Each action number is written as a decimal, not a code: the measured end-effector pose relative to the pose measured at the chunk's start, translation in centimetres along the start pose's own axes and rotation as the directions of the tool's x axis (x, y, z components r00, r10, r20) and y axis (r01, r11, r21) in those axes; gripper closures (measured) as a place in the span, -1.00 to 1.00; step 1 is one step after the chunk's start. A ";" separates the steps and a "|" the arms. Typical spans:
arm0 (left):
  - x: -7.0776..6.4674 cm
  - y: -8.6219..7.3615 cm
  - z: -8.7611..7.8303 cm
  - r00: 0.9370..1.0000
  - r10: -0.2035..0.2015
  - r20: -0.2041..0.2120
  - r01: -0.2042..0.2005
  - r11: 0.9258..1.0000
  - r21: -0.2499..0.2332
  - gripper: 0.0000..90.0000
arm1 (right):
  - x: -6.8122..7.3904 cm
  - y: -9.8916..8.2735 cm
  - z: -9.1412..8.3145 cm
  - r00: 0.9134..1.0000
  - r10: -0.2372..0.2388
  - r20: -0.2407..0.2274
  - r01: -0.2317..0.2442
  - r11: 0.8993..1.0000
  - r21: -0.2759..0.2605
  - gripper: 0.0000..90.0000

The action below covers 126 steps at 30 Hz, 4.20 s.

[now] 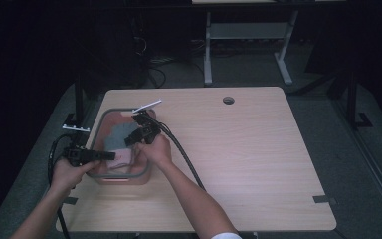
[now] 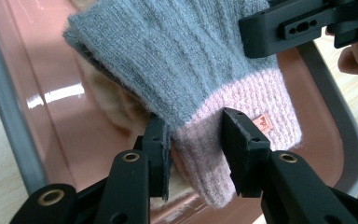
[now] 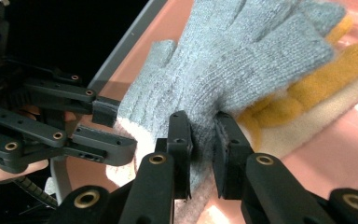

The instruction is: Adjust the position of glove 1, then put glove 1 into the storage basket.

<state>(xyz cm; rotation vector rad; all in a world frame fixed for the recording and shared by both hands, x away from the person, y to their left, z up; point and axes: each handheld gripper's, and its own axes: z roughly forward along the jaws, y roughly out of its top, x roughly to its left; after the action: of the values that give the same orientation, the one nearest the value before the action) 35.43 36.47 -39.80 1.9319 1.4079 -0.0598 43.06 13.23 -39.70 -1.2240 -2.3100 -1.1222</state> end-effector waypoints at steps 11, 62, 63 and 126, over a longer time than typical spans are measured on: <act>-0.3 0.1 -0.1 0.999 0.025 -0.033 -0.026 1.000 -0.009 0.30 | 0.4 0.1 0.0 0.998 -0.042 0.047 0.042 0.999 0.009 0.54; -4.1 2.9 -2.2 0.997 0.068 0.025 -0.064 0.987 -0.147 -0.02 | -0.9 -0.2 -8.4 0.999 -0.016 -0.029 0.012 0.991 -0.135 0.02; -4.1 2.9 -2.2 0.997 0.068 0.025 -0.064 0.987 -0.147 -0.02 | -0.9 -0.2 -8.4 0.999 -0.016 -0.029 0.012 0.991 -0.135 0.02; -11.8 5.1 2.7 0.969 0.206 0.139 -0.192 0.975 -0.113 -0.19 | -8.8 -8.0 -19.3 0.987 0.161 0.023 -0.149 0.952 -0.269 -0.07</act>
<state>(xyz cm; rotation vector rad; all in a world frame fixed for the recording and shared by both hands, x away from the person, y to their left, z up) 35.97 24.75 -33.92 1.9345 1.0935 -0.0391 40.08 -8.91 -36.10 -1.5113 -2.0990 -1.3945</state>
